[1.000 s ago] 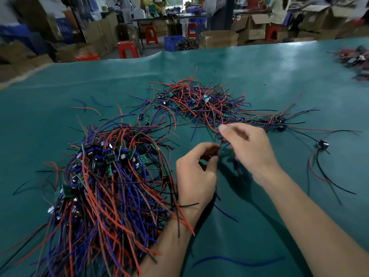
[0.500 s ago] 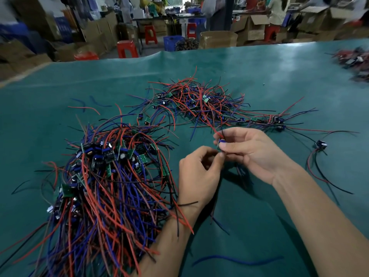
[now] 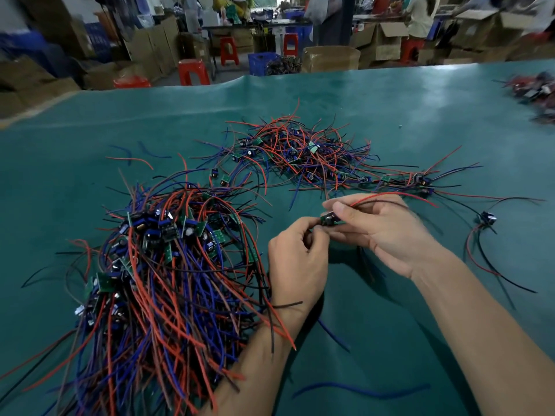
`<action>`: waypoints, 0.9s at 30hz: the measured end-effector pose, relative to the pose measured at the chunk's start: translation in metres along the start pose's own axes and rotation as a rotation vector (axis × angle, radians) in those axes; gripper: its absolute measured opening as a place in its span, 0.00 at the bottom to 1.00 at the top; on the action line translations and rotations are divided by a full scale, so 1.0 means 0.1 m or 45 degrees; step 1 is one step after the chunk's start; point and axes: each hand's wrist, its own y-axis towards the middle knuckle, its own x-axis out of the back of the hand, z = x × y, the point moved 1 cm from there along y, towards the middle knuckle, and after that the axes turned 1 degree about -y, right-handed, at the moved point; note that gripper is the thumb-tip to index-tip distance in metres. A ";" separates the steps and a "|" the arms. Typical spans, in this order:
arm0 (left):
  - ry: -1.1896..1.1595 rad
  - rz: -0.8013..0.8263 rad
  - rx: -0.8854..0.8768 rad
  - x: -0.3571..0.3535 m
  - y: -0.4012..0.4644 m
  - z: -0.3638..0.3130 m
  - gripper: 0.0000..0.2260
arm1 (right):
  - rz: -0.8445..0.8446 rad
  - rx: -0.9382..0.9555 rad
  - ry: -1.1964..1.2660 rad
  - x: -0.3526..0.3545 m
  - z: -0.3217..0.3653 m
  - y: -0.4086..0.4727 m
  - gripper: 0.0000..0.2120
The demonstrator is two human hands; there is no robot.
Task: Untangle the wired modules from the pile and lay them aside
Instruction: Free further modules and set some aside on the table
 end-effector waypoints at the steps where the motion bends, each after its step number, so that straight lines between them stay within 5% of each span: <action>1: 0.016 0.015 -0.016 0.00 0.00 -0.01 0.08 | -0.073 0.045 -0.063 0.00 0.01 0.01 0.05; 4: 0.041 0.063 -0.054 -0.02 -0.02 -0.02 0.11 | -0.177 0.148 -0.113 -0.01 0.02 0.03 0.03; 9: 0.009 0.092 -0.043 0.00 0.00 0.02 0.12 | -0.020 0.067 0.083 -0.03 -0.01 0.03 0.12; 12: 0.039 0.078 -0.045 -0.01 0.00 0.02 0.12 | -0.058 0.086 -0.020 -0.02 -0.02 0.04 0.04; 20: 0.080 0.185 -0.051 -0.01 -0.03 0.00 0.14 | -0.573 0.534 -0.720 0.20 0.01 0.12 0.11; 27: 0.130 0.196 -0.067 -0.01 -0.04 -0.01 0.12 | -1.084 0.618 -0.310 0.58 0.15 0.11 0.10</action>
